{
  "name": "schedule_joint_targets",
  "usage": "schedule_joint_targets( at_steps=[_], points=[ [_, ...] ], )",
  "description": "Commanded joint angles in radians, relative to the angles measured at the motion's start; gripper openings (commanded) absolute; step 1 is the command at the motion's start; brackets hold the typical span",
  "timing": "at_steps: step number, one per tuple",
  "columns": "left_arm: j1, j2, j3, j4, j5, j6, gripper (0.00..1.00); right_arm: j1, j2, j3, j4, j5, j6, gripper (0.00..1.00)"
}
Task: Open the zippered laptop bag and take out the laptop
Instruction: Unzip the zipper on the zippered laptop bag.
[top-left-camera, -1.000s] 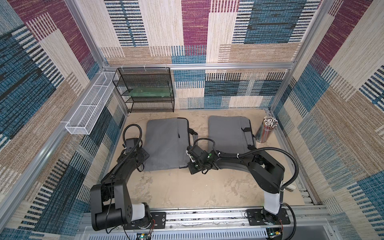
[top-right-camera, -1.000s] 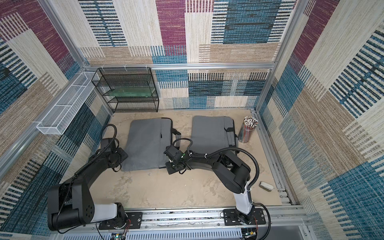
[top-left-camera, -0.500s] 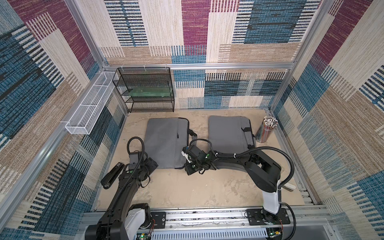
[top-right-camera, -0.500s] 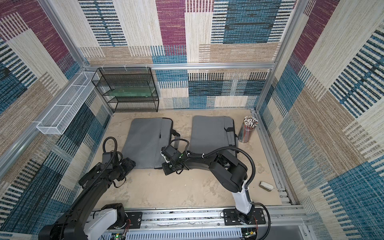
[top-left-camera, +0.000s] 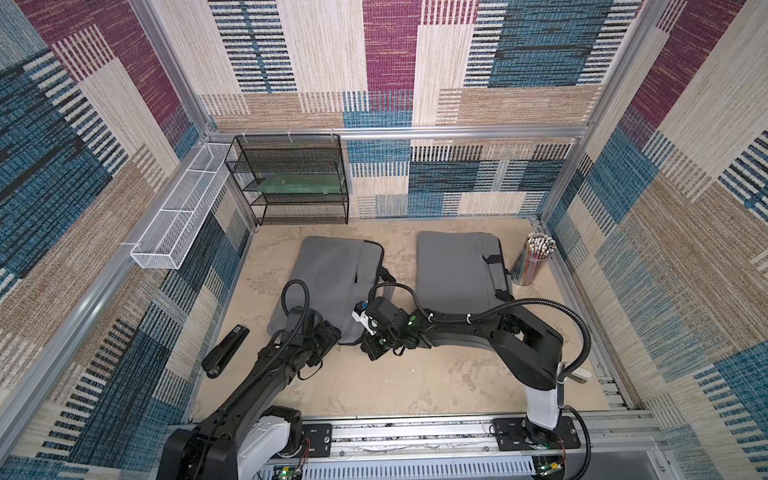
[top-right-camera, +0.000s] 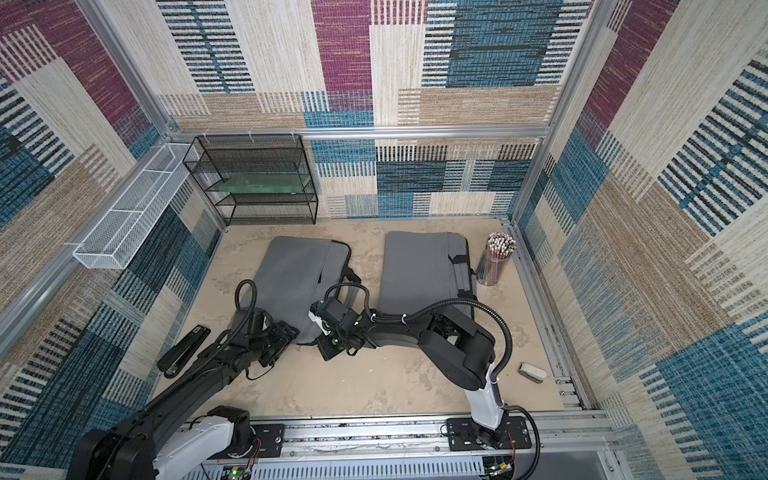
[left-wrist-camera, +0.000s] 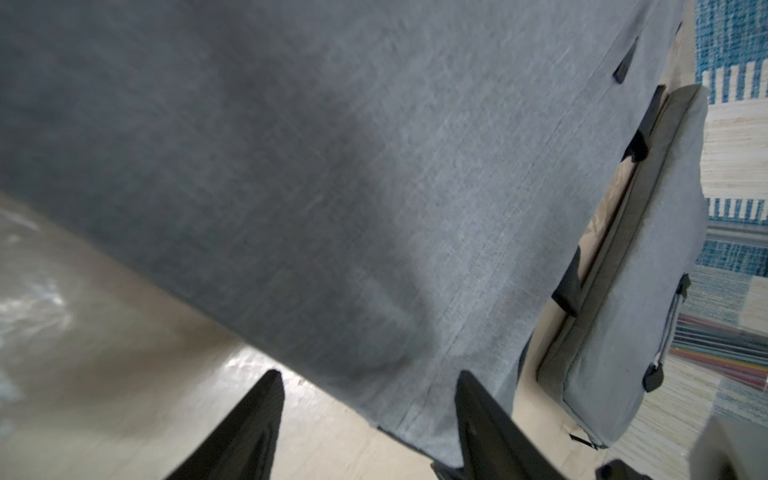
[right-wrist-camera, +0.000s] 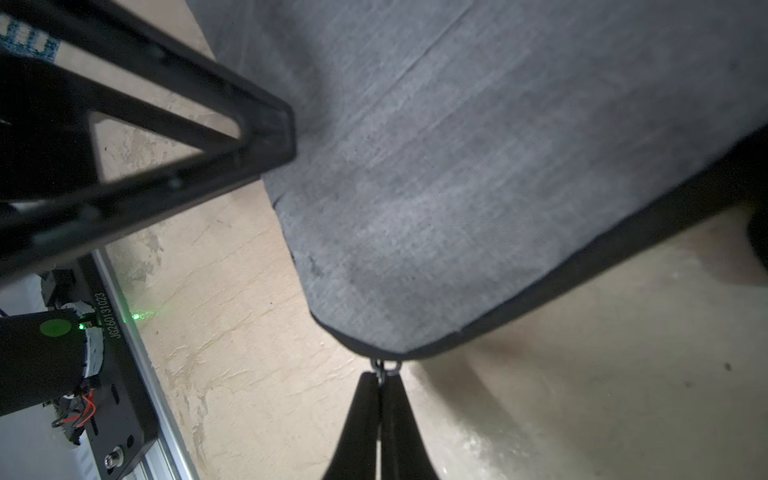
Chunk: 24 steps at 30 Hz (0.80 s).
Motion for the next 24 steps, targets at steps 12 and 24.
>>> schedule_joint_targets(
  at_steps=[12, 24],
  points=[
    [-0.085, 0.091, -0.001, 0.096, -0.060, -0.088, 0.20, 0.003, -0.014, -0.017, 0.029, -0.020, -0.010, 0.00],
    [-0.087, 0.076, 0.000, 0.042, -0.097, -0.071, 0.00, -0.069, -0.054, -0.077, 0.020, -0.015, 0.036, 0.00]
  ],
)
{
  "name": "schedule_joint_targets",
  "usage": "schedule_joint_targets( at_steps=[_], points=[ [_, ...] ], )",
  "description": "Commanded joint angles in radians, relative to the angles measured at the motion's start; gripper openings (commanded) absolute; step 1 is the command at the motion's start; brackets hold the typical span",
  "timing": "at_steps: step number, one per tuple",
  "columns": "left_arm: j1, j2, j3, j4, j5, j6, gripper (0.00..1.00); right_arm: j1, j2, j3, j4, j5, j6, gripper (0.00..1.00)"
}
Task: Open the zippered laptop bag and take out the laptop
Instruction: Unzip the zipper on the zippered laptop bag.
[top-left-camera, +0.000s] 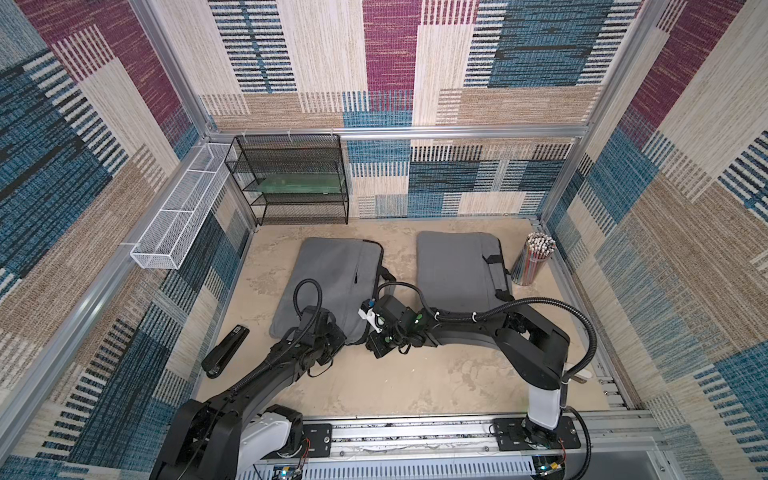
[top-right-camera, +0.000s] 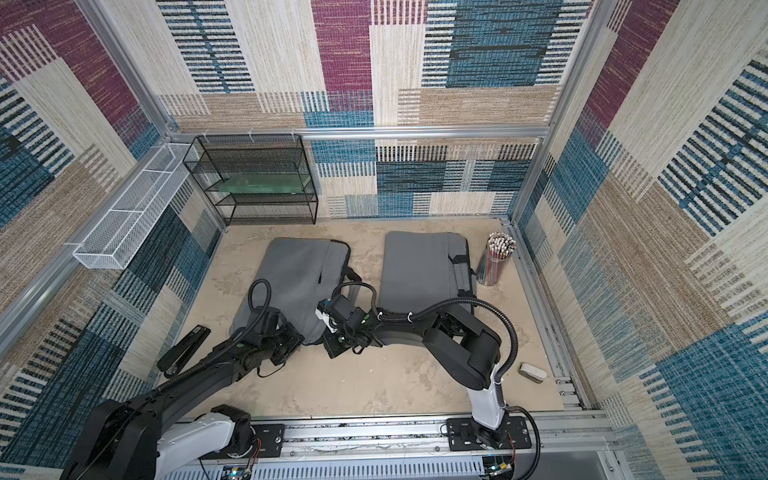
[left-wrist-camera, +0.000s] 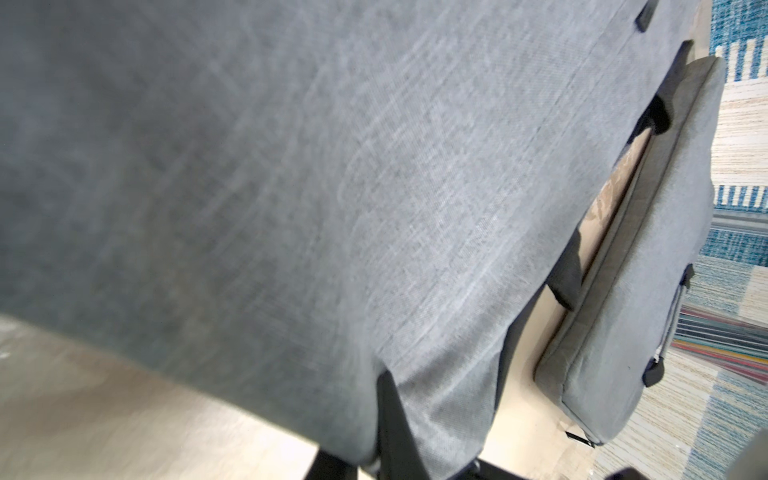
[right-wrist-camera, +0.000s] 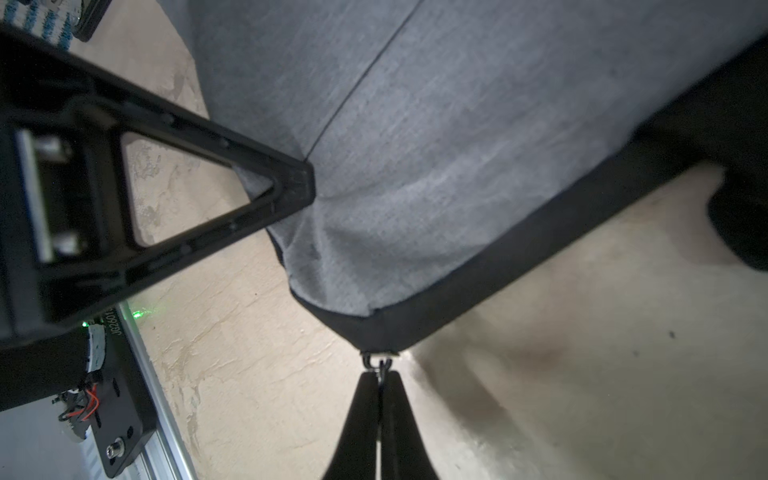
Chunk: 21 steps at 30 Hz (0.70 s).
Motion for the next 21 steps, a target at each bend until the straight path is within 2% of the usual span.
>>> schedule_joint_targets(
  at_steps=[1, 6, 21],
  points=[
    [0.003, -0.012, 0.005, -0.067, -0.059, 0.018, 0.00, -0.017, -0.018, -0.010, -0.020, 0.018, 0.018, 0.00],
    [0.002, -0.031, 0.007, -0.098, -0.063, 0.031, 0.00, -0.046, -0.021, -0.015, -0.040, 0.027, 0.011, 0.00],
    [0.004, -0.119, 0.008, -0.198, -0.123, 0.055, 0.00, -0.070, 0.005, 0.035, -0.137, 0.160, 0.016, 0.00]
  ],
)
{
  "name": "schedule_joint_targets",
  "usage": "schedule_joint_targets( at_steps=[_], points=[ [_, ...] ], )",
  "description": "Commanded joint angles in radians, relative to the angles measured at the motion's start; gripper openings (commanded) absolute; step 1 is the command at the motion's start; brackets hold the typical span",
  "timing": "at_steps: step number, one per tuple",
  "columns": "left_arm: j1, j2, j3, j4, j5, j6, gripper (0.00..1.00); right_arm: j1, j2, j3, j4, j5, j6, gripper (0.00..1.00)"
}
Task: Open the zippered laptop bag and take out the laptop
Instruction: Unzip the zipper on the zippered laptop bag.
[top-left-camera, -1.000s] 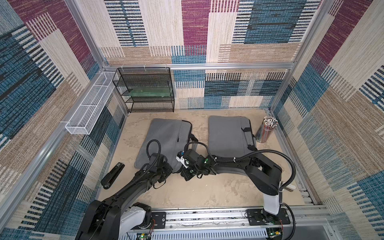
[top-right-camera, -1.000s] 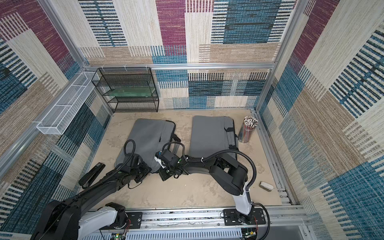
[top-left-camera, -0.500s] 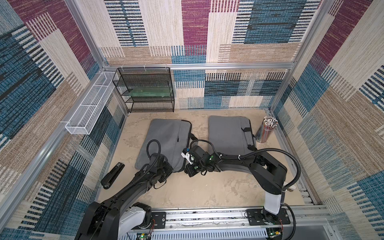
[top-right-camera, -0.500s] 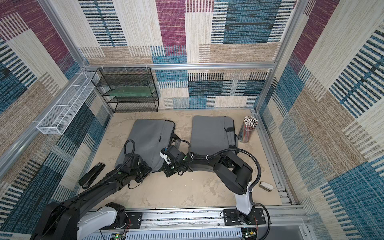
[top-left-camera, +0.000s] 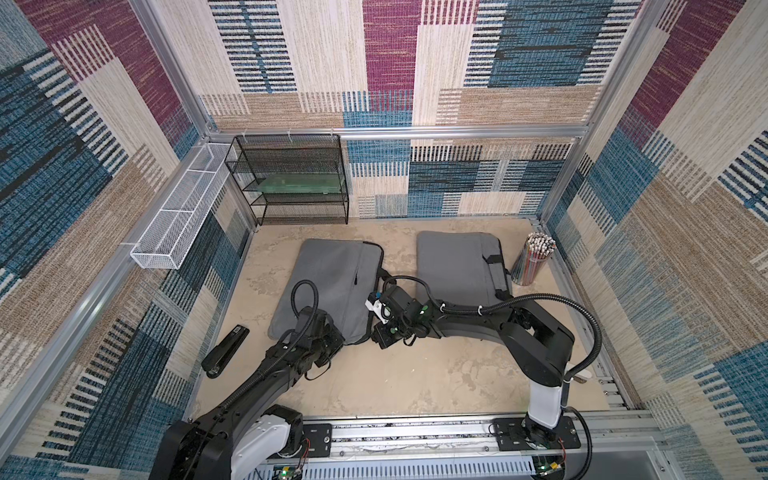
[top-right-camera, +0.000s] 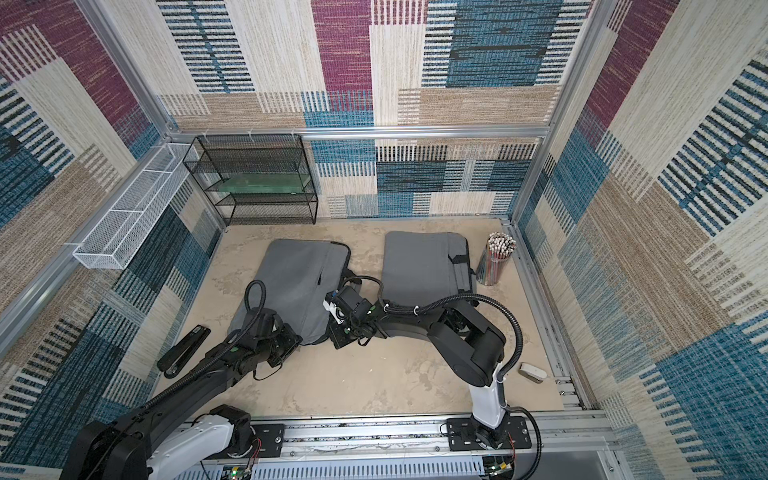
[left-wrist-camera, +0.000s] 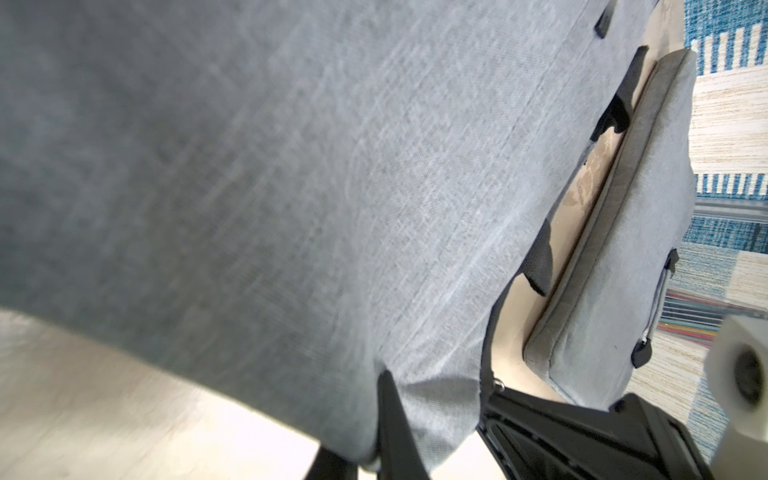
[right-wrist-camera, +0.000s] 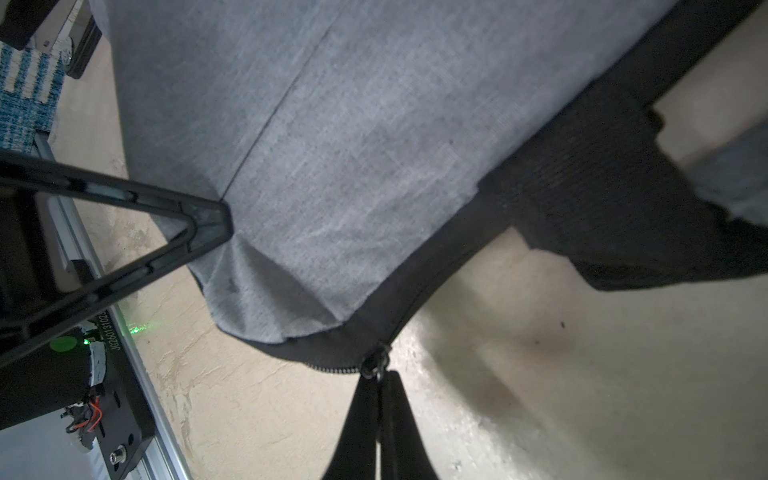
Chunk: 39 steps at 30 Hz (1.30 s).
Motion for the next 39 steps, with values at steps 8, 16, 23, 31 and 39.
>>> schedule_joint_targets(
  at_steps=[8, 16, 23, 31, 39],
  points=[
    [0.005, -0.047, -0.019, -0.118, -0.135, 0.029, 0.00, -0.027, 0.014, 0.016, -0.081, 0.222, 0.071, 0.00],
    [0.004, -0.062, -0.051, -0.117, -0.144, 0.014, 0.00, -0.042, 0.036, 0.043, -0.085, 0.282, 0.110, 0.00],
    [0.004, -0.083, -0.067, -0.122, -0.163, 0.010, 0.00, -0.034, 0.035, 0.048, -0.088, 0.270, 0.076, 0.00],
    [0.006, -0.075, -0.064, -0.110, -0.186, 0.037, 0.00, 0.027, 0.021, 0.030, -0.148, 0.222, -0.033, 0.00],
    [0.011, -0.042, -0.023, -0.126, -0.216, 0.081, 0.00, 0.116, 0.028, 0.042, -0.239, 0.307, -0.091, 0.00]
  ],
)
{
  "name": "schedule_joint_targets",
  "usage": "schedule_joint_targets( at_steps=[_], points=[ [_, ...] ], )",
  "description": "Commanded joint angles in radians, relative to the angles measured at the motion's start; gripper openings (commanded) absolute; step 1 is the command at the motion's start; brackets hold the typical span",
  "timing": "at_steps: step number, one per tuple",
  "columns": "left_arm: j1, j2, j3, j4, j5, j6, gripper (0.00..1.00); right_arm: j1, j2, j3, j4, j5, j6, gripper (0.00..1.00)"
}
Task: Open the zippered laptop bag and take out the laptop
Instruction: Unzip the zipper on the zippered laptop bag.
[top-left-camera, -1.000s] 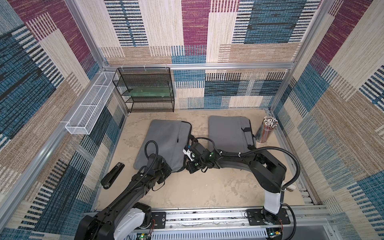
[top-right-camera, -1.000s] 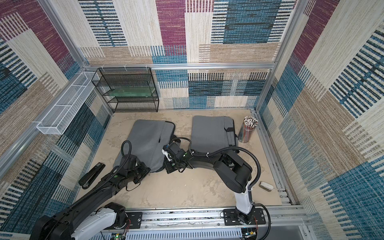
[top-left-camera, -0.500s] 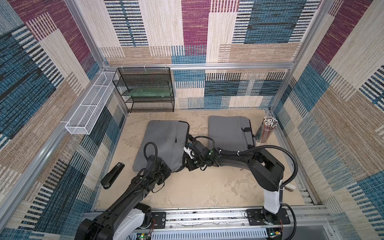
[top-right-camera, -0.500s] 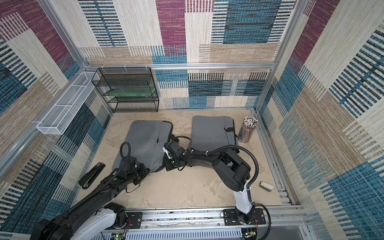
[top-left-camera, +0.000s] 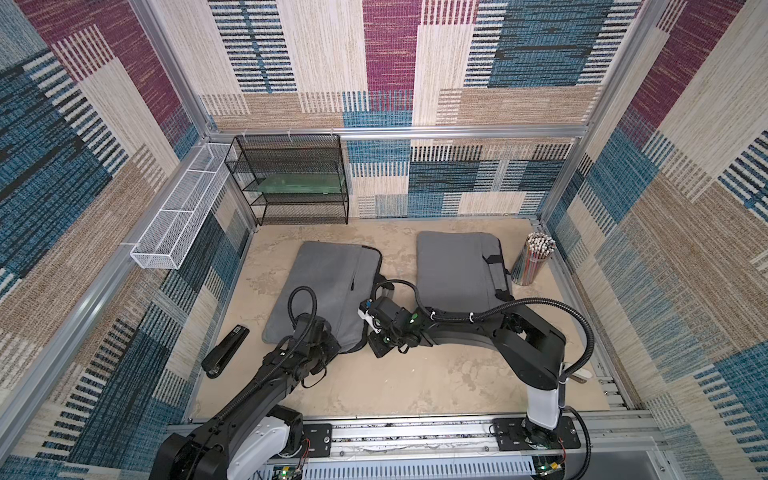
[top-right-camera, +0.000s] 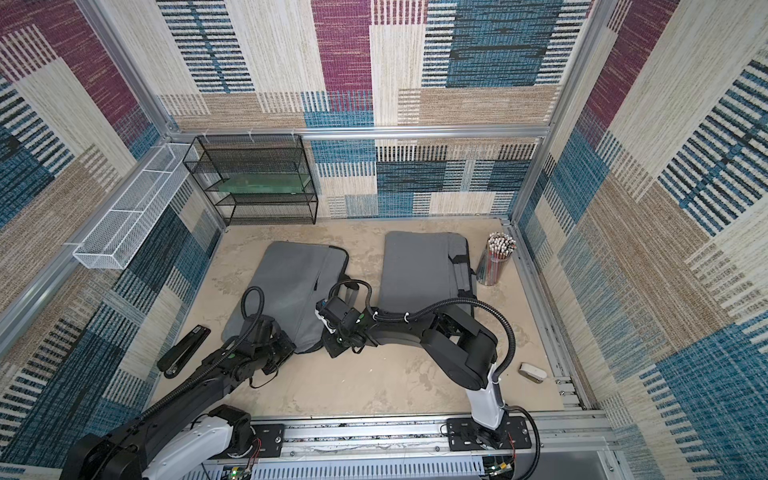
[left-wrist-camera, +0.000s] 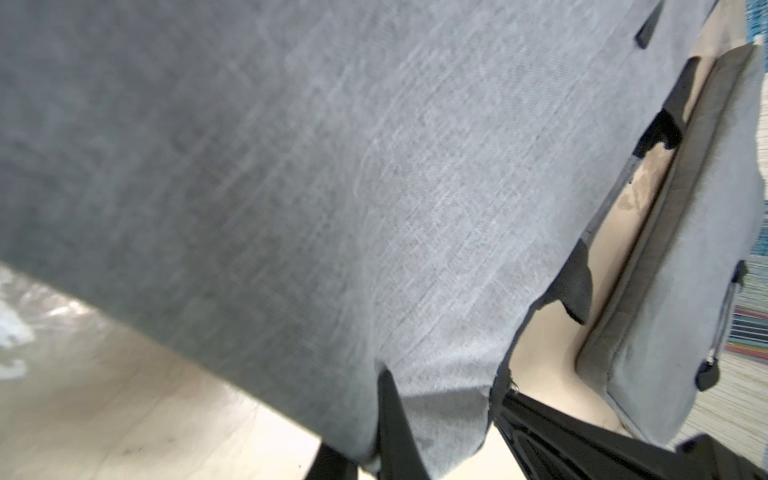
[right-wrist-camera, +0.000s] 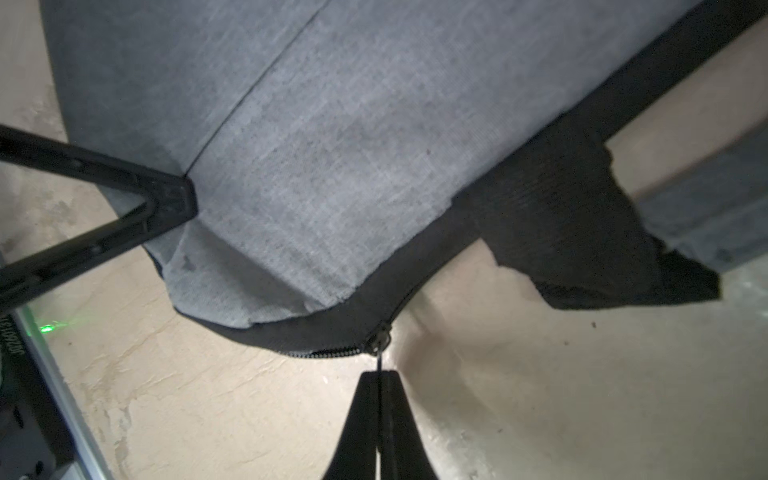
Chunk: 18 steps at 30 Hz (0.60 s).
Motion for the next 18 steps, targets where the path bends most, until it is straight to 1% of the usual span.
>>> schedule_joint_targets(
  at_steps=[1, 3, 4, 5, 15, 18],
  points=[
    [0.010, 0.006, 0.013, -0.053, -0.144, 0.048, 0.00, 0.014, 0.004, 0.006, -0.181, 0.147, -0.031, 0.00],
    [0.014, 0.006, 0.016, -0.054, -0.145, 0.054, 0.00, 0.015, 0.021, 0.025, -0.214, 0.214, -0.025, 0.00],
    [0.014, 0.006, 0.016, -0.055, -0.148, 0.057, 0.00, 0.042, 0.031, 0.036, -0.230, 0.242, -0.015, 0.00],
    [0.016, 0.005, 0.016, -0.059, -0.147, 0.059, 0.00, 0.041, 0.042, 0.049, -0.245, 0.269, -0.002, 0.00],
    [0.026, -0.023, -0.006, -0.085, -0.146, 0.070, 0.00, 0.030, 0.083, 0.131, -0.310, 0.435, 0.090, 0.00],
    [0.030, -0.037, -0.008, -0.102, -0.150, 0.082, 0.00, 0.027, 0.088, 0.138, -0.318, 0.457, 0.094, 0.00]
  ],
)
